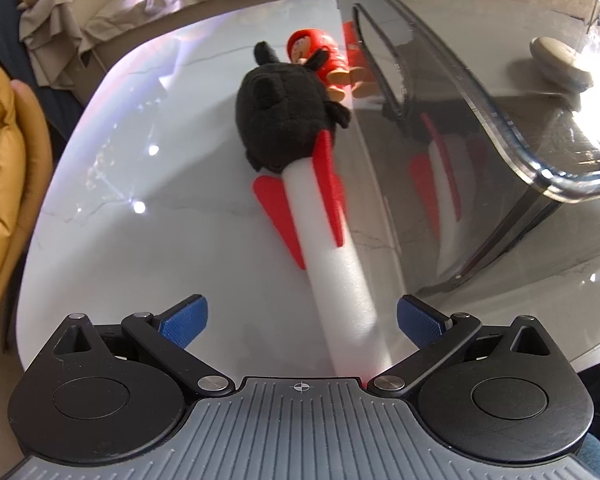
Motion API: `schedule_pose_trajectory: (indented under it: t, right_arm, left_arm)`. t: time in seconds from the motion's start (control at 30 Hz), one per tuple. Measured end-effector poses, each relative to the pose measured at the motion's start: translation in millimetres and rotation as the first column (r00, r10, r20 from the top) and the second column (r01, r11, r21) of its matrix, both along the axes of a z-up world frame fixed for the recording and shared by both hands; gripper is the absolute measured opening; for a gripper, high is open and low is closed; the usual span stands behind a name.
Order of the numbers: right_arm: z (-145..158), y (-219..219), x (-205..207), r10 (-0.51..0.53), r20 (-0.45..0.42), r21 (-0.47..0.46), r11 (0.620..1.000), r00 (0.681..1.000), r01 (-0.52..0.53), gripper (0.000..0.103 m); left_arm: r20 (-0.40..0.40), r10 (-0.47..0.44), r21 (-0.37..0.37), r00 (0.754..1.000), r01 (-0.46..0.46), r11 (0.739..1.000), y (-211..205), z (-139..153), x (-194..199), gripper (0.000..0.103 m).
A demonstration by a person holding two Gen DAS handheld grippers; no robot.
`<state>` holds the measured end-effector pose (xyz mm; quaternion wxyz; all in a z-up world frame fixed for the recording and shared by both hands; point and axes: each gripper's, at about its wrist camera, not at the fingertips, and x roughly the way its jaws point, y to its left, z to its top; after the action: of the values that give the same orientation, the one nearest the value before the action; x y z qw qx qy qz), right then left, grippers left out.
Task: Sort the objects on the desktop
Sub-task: 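Close the right tool on the knitted doll while the left tool approaches the foam rocket, then carry the doll over the clear box with the right tool while the left tool grasps the rocket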
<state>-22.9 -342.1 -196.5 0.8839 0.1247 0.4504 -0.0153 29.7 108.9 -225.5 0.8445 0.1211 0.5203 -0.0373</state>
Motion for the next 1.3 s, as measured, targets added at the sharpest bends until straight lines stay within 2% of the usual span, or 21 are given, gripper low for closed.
schedule_pose_trajectory:
  t: [0.23,0.3,0.57,0.63,0.67,0.87,0.97,1.1,1.2,1.3]
  right_arm:
    - [-42,0,23,0.056,0.029,0.010,0.998,0.998,-0.056,0.096]
    - [-49,1,30,0.061,0.029,0.007,0.998,0.998,-0.061,0.091]
    - [-71,2,58,0.076,0.009,0.049,0.996,0.997,-0.077,0.090]
    - [-76,-1,63,0.067,-0.016,0.083,0.994,0.998,-0.066,0.080]
    - [-79,-2,65,0.068,-0.030,0.103,0.993,0.997,-0.064,0.068]
    - [-76,-7,65,0.057,-0.060,0.138,0.989,0.997,-0.049,0.059]
    - [-68,-10,61,0.047,-0.069,0.119,0.992,0.997,-0.038,0.057]
    - [-39,-14,53,0.033,-0.054,0.055,0.998,0.998,-0.030,0.057]
    - [0,-13,46,0.027,-0.002,0.020,0.999,1.000,-0.027,0.057]
    - [52,2,40,0.067,0.082,-0.030,0.997,0.994,-0.064,0.057]
  left_arm:
    - [-0.018,0.038,0.004,0.999,-0.038,0.999,8,2,-6,0.103]
    - [-0.024,0.051,0.008,0.998,-0.051,0.999,12,4,-8,0.103]
    - [-0.053,0.073,0.021,0.996,-0.072,0.997,20,15,-18,0.103]
    - [-0.055,0.063,0.030,0.997,-0.061,0.998,20,16,-19,0.103]
    - [-0.054,0.058,0.033,0.997,-0.056,0.998,21,16,-19,0.103]
    - [-0.054,0.030,0.009,0.998,-0.029,1.000,18,17,-20,0.103]
    - [-0.057,0.017,-0.012,0.998,-0.018,1.000,18,17,-20,0.103]
    - [-0.061,-0.003,-0.043,0.998,0.000,0.999,17,15,-20,0.103]
    - [-0.050,-0.019,-0.063,0.999,0.016,0.998,17,13,-20,0.103]
    - [-0.039,-0.038,-0.084,0.999,0.034,0.996,18,10,-20,0.103]
